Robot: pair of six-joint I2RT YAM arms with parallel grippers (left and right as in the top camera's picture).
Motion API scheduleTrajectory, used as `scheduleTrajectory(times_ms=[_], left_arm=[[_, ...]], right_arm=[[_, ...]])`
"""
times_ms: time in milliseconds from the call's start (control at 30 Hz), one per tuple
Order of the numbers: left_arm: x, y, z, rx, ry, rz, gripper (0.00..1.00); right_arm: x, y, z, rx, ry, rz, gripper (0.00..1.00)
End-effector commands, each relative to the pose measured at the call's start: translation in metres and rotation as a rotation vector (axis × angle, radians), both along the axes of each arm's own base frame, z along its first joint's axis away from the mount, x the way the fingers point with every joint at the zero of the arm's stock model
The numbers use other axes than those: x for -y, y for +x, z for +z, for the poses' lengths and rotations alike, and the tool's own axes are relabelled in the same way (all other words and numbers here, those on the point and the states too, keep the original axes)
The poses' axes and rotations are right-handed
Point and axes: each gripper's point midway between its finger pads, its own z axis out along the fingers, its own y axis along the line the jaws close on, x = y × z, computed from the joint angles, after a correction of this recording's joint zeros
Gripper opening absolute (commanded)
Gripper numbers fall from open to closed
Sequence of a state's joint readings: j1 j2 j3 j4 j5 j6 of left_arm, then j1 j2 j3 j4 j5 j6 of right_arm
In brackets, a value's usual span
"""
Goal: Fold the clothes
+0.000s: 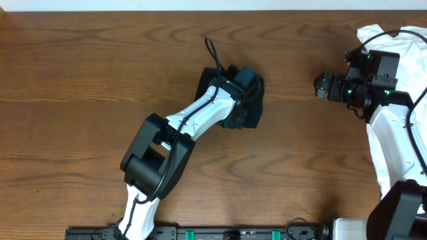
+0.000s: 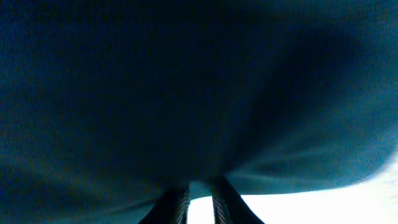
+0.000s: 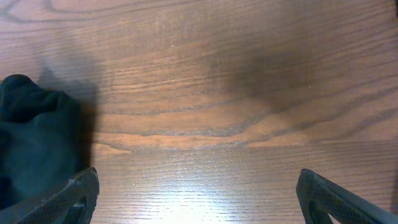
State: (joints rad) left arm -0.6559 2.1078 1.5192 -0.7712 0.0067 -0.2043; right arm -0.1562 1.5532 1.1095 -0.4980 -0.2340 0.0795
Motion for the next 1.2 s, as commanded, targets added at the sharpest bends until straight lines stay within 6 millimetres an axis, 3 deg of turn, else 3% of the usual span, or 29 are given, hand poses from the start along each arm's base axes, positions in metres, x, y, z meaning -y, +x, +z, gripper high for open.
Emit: scheduleTrajectory(times_ms=[0,133,267,433,533,667,867,1000,1167], left_arm=[[-0.015,0.013,0.002,0.067,0.089,-0.04,0.17],[-0.006,0.024,0.034,0.133,0.038,-0.023,0.17],[0.005,0.037,0.088,0.257,-0.082,0.065,0.17],[0.035,0.076,0.165,0.523,-0.311,0.1,0.17],[0.052,0.099,0.185,0.632,-0.406,0.11,0.17],[0.07,0.122,0.175,0.674,-0.491,0.175,0.17],[0.09,0.144,0.115,0.646,-0.531,0.231,0.11],[0.104,0.141,0.079,0.573,-0.556,0.198,0.11],[0.097,0.131,0.045,0.493,-0.485,0.199,0.11]], right_arm=[[0.002,0.0,-0.003,-0.01,0.002,-0.014,0.99],[0.002,0.0,-0.003,-0.01,0.002,-0.014,0.99],[0.002,0.0,-0.003,-0.01,0.003,-0.014,0.99],[0.002,0.0,-0.003,-0.01,0.003,-0.014,0.99],[0.002,0.0,-0.003,-0.01,0.003,-0.014,0.99],[0.002,0.0,-0.003,-0.01,0.003,-0.014,0.99],[0.002,0.0,-0.003,-0.01,0.003,-0.014,0.99],[0.002,0.0,-0.003,-0.01,0.003,-0.014,0.99],[0.002,0.0,-0.003,-0.01,0.003,-0.014,0.99]])
